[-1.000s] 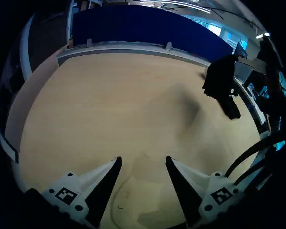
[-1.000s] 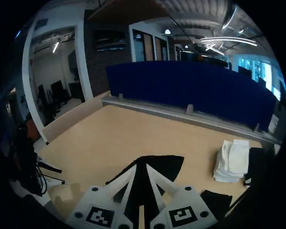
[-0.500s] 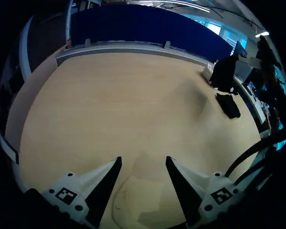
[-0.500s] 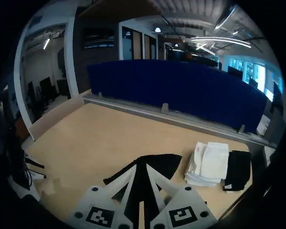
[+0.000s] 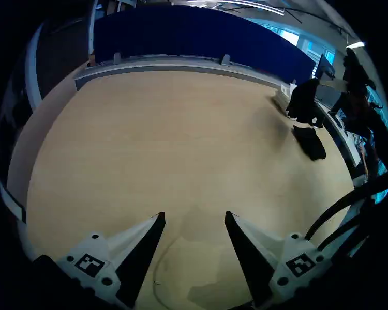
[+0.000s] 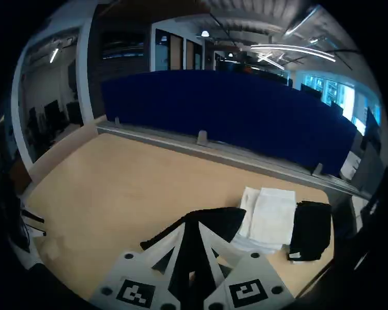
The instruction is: Fold towel
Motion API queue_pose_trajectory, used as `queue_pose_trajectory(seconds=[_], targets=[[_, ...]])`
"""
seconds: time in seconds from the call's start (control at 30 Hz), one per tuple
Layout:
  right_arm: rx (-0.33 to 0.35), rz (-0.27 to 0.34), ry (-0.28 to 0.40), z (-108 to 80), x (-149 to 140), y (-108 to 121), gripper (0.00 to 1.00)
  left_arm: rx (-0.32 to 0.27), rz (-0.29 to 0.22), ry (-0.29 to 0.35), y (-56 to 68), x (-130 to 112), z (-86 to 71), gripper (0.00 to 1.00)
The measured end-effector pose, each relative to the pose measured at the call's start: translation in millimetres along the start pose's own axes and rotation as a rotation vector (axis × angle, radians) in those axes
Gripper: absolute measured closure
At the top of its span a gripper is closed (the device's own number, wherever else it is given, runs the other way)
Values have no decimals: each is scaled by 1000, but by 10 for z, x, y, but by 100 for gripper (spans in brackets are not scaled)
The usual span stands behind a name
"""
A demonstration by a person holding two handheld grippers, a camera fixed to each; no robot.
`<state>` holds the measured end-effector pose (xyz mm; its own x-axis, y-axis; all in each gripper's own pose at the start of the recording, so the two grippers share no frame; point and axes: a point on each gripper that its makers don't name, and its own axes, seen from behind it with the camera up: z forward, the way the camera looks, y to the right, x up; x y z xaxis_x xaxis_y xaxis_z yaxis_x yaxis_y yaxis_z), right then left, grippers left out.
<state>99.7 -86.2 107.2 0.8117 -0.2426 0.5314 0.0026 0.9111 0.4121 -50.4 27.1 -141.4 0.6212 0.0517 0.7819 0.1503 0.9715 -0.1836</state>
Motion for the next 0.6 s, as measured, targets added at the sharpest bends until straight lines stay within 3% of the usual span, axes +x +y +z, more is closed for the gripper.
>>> queue_pose_trajectory(seconds=[0.37, 0.6], targets=[[-2, 39, -12, 144, -81, 73, 97, 6, -2, -6, -15, 11, 25, 15], [-4, 62, -33, 115, -260, 50, 97, 3, 1, -10, 6, 31, 57, 15]])
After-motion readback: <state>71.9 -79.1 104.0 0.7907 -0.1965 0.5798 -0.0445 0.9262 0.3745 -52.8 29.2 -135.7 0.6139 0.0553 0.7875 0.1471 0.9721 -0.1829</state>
